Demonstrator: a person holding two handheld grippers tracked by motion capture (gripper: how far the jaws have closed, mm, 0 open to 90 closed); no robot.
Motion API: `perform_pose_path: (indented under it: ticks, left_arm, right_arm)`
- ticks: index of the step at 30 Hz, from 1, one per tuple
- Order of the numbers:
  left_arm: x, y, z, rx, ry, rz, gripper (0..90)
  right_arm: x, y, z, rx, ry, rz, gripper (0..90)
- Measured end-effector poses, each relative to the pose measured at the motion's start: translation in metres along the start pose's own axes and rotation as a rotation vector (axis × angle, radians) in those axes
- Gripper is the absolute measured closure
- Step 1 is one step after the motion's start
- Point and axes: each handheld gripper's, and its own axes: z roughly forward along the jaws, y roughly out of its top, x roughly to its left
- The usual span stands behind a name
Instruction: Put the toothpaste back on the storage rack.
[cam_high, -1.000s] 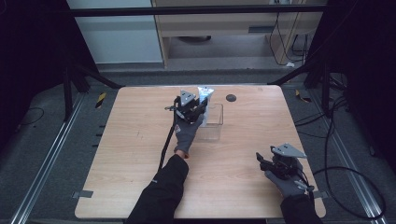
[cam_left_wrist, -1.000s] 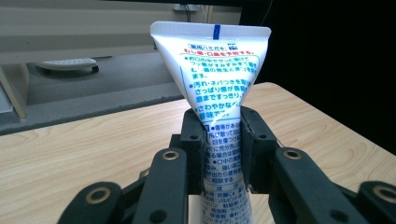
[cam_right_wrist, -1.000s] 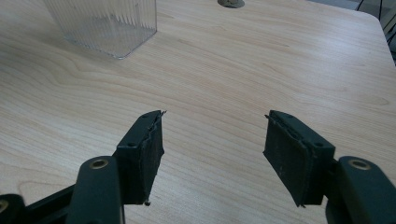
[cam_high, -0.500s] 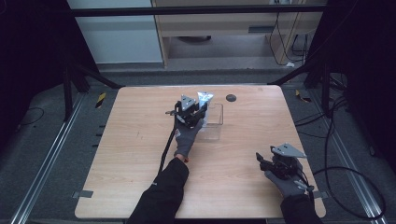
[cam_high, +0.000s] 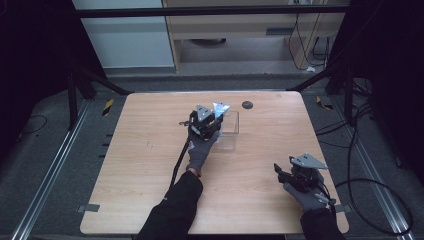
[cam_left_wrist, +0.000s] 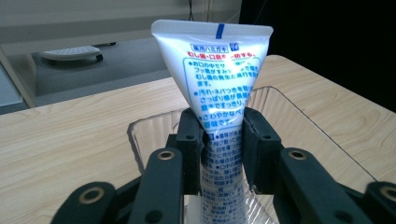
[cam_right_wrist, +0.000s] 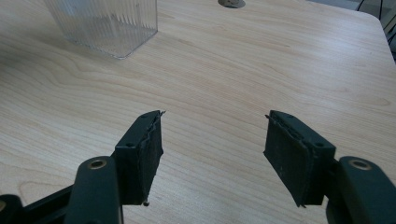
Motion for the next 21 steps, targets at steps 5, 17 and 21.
perform_pose_path:
  ticks: [5, 17, 21]
  left_arm:
    - [-0.002, -0.001, -0.001, -0.009, -0.023, -0.007, 63.5]
    - [0.000, 0.002, -0.012, -0.043, -0.073, -0.018, 54.2]
    - [0.003, 0.010, -0.027, -0.059, -0.088, -0.023, 52.0]
  right_arm:
    - [0.000, 0.000, 0.000, 0.000, 0.000, 0.000, 36.1]
    - [0.000, 0.000, 0.000, -0.002, -0.003, 0.002, 35.8]
    - [0.000, 0.000, -0.001, -0.003, -0.006, -0.001, 35.6]
